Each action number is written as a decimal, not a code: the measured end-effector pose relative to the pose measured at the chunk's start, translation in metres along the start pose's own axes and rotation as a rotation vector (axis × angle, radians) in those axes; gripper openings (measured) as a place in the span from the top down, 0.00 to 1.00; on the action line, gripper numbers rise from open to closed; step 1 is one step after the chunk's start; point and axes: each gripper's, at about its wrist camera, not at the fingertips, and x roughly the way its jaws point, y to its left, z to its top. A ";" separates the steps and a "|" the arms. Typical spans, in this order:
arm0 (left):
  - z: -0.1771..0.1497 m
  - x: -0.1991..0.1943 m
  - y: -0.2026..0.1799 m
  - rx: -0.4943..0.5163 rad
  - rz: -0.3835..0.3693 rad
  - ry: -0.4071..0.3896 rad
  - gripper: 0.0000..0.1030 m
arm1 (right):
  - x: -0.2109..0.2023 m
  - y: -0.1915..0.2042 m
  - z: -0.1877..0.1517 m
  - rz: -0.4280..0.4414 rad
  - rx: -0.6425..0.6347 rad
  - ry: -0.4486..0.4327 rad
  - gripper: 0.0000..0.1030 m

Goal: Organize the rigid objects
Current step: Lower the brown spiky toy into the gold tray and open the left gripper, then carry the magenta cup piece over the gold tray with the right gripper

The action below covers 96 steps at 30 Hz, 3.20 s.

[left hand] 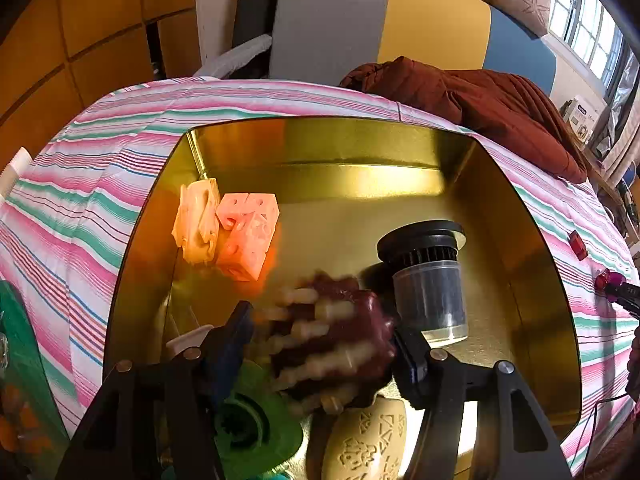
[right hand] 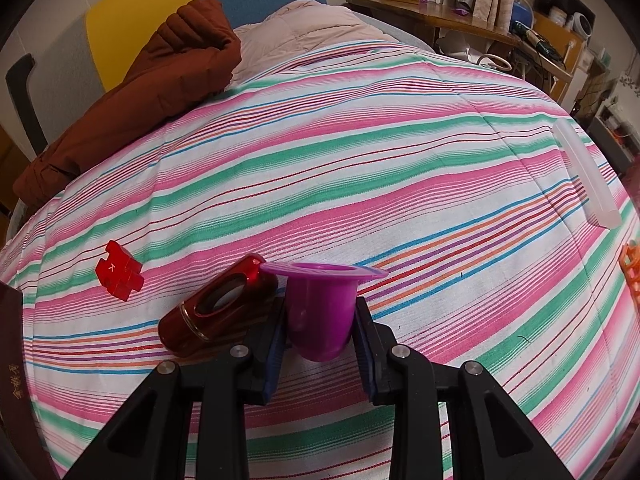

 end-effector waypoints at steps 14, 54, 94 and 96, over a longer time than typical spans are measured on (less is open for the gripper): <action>-0.010 -0.062 -0.008 0.012 0.006 -0.137 0.37 | -0.001 0.000 -0.001 -0.003 -0.007 0.001 0.69; -0.055 -0.122 0.020 -0.004 0.036 -0.223 0.37 | -0.051 0.142 -0.106 0.243 -0.451 0.087 0.69; -0.069 -0.124 0.063 -0.090 0.082 -0.221 0.37 | -0.151 0.295 -0.185 0.612 -0.720 -0.044 0.70; -0.069 -0.124 0.064 -0.091 0.085 -0.218 0.37 | -0.148 0.298 -0.188 0.608 -0.727 -0.034 0.70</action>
